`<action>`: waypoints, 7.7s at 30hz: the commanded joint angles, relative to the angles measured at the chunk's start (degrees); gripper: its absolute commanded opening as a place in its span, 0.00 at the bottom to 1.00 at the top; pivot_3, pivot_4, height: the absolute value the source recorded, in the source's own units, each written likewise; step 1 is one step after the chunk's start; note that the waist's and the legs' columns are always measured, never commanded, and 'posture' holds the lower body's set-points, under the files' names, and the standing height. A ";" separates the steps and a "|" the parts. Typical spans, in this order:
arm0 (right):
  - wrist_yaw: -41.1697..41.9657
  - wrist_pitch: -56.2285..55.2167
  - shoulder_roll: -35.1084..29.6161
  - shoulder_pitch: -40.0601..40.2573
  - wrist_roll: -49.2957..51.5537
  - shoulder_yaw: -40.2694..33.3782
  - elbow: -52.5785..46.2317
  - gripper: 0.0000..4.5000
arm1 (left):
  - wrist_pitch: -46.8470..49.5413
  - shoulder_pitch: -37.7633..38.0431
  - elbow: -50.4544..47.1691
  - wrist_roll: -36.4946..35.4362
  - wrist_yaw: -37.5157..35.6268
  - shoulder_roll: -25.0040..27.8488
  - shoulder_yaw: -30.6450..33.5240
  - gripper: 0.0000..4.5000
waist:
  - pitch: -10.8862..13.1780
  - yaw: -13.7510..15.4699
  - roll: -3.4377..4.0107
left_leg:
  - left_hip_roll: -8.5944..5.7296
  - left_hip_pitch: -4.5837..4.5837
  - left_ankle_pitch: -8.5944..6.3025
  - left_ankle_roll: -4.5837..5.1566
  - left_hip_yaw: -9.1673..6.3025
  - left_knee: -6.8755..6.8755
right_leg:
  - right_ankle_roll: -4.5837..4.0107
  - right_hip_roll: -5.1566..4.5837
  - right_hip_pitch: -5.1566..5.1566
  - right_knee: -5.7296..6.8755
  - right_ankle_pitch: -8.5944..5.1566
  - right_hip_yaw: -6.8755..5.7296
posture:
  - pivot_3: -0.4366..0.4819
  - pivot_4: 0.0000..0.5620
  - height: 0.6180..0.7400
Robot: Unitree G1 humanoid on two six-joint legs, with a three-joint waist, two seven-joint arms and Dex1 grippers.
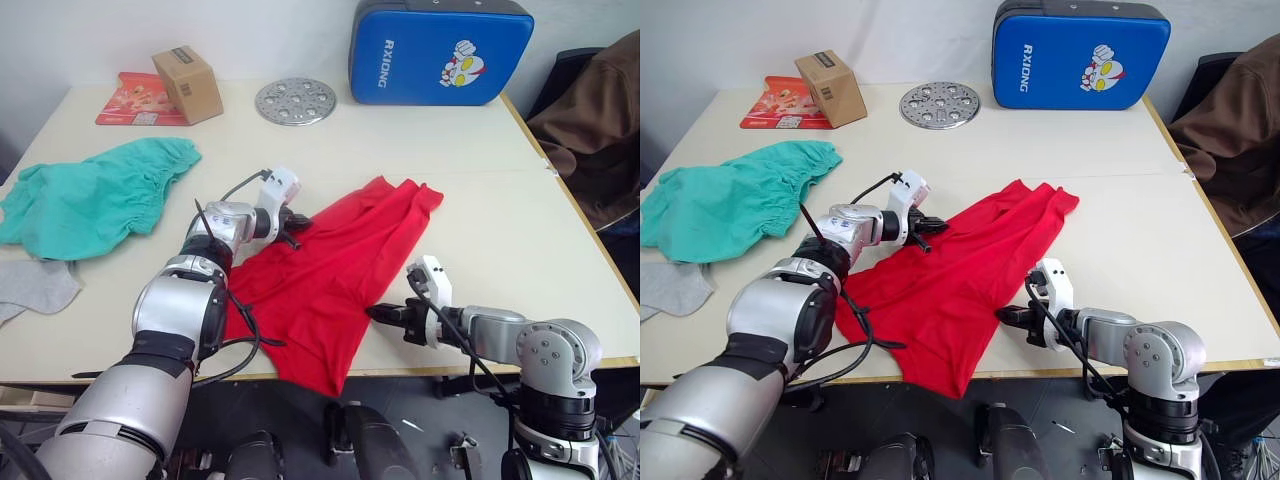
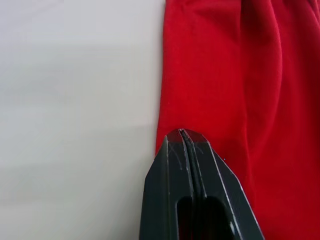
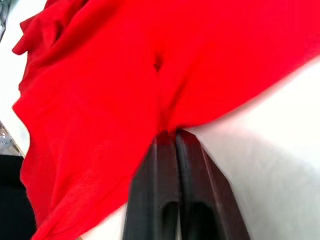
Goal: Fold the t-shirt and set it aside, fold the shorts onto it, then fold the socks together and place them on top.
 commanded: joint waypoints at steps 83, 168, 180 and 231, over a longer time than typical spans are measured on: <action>38.07 -28.92 -11.83 -28.43 -20.36 27.17 37.28 0.00 | 29.56 39.98 -64.71 -23.72 21.00 10.13 20.43 0.01 | 0.01 -0.90 0.01 | 0.09 0.02 -0.03 -0.04 0.16 0.05 | -0.08 0.00 -0.09 0.08 0.03 0.06 | 0.48 0.27 1.00; 38.94 -36.61 -32.46 -6.03 4.96 11.67 10.26 0.01 | 31.87 44.17 -68.70 -52.19 -11.26 35.99 3.20 0.00 | -0.15 1.51 0.56 | -0.04 0.08 -1.16 1.00 -0.07 0.26 | 0.73 0.04 0.91 -0.94 -0.32 0.14 | 0.48 0.27 1.00; 29.82 -40.53 -10.76 -35.80 -13.05 14.18 54.49 0.01 | 32.02 28.20 -48.22 -44.15 8.13 20.10 9.90 0.00 | -0.16 1.43 0.55 | 0.02 -1.22 -0.93 0.72 0.24 1.14 | 0.28 -0.09 -0.96 0.19 -0.09 0.15 | 0.48 0.27 1.00; 41.35 -58.95 -21.63 -5.28 -35.87 22.43 3.61 1.00 | 16.43 55.68 -83.56 -24.90 -12.14 34.80 0.47 0.98 | -0.15 0.40 0.58 | 0.01 -0.83 -0.50 0.03 0.19 0.65 | -0.06 0.03 -0.88 0.24 0.00 0.32 | 0.48 0.27 1.00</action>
